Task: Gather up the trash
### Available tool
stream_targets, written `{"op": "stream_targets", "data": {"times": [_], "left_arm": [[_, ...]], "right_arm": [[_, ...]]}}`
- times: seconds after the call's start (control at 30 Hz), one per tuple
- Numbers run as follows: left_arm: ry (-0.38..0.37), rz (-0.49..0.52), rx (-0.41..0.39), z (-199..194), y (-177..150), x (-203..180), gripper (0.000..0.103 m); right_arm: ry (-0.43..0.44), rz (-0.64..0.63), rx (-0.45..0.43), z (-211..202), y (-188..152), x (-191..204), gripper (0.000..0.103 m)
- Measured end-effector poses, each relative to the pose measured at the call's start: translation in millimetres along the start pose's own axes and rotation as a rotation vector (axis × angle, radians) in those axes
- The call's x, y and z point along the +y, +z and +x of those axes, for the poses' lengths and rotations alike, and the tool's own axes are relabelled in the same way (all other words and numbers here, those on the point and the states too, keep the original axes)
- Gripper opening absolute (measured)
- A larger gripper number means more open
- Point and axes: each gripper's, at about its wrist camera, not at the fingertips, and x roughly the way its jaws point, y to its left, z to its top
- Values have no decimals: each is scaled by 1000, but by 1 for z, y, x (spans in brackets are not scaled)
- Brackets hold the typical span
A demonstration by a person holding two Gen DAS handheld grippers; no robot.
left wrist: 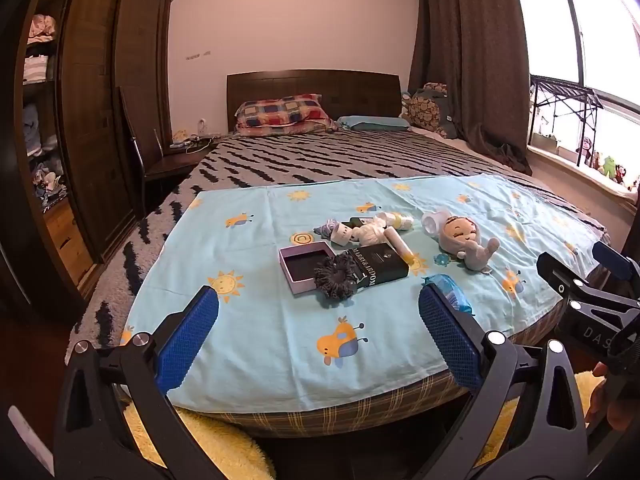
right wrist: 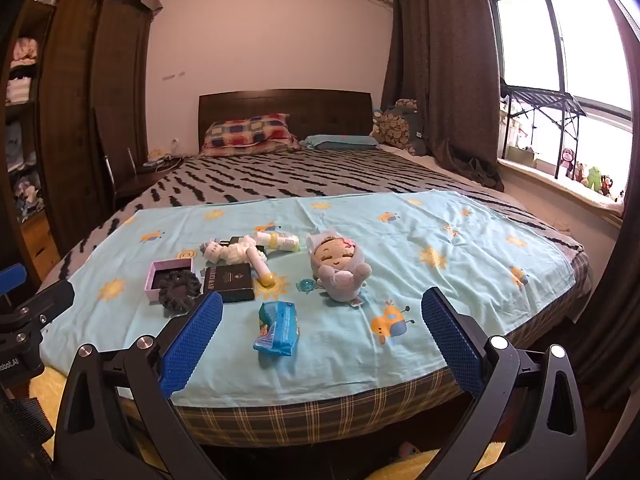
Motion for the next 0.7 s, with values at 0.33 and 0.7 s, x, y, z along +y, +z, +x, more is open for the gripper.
{"op": "stream_targets", "data": {"times": [0.33,0.7], "left_arm": [[7,8,3,0,0,0,95],[9,8,3,1,-1,1,95]], "right_arm": [[-3,-5,3,0,0,1,100],[-1,-3,3,0,-1,-1,100]]}}
